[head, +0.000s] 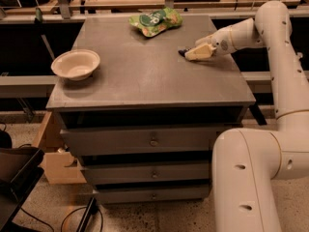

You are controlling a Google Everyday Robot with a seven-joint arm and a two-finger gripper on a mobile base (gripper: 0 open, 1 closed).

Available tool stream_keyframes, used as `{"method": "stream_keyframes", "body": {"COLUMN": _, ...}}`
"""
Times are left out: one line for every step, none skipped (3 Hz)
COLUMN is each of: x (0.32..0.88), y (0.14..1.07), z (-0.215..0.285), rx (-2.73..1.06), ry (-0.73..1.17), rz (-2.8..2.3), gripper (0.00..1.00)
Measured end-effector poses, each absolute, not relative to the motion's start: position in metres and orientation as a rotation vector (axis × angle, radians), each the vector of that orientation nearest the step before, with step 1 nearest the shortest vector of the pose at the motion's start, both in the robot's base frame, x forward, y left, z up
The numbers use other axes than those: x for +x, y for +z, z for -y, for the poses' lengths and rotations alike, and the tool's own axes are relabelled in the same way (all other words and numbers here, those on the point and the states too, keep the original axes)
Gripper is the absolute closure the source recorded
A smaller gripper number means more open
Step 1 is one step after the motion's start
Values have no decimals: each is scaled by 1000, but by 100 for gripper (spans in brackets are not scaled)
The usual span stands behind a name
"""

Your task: Pick rxbar blueberry

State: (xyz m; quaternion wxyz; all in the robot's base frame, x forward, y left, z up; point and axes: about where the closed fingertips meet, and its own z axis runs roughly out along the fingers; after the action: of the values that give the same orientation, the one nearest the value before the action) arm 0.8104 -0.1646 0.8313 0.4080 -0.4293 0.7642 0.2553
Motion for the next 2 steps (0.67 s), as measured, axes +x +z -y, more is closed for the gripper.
{"method": "stream_keyframes", "body": {"x": 810, "y": 831, "z": 165, "rx": -1082, "ry": 643, "rz": -1926, "gripper": 100}}
{"method": "stream_keyframes", "body": {"x": 810, "y": 832, "z": 165, "rx": -1083, "ry": 643, "rz": -1926, "gripper": 100}}
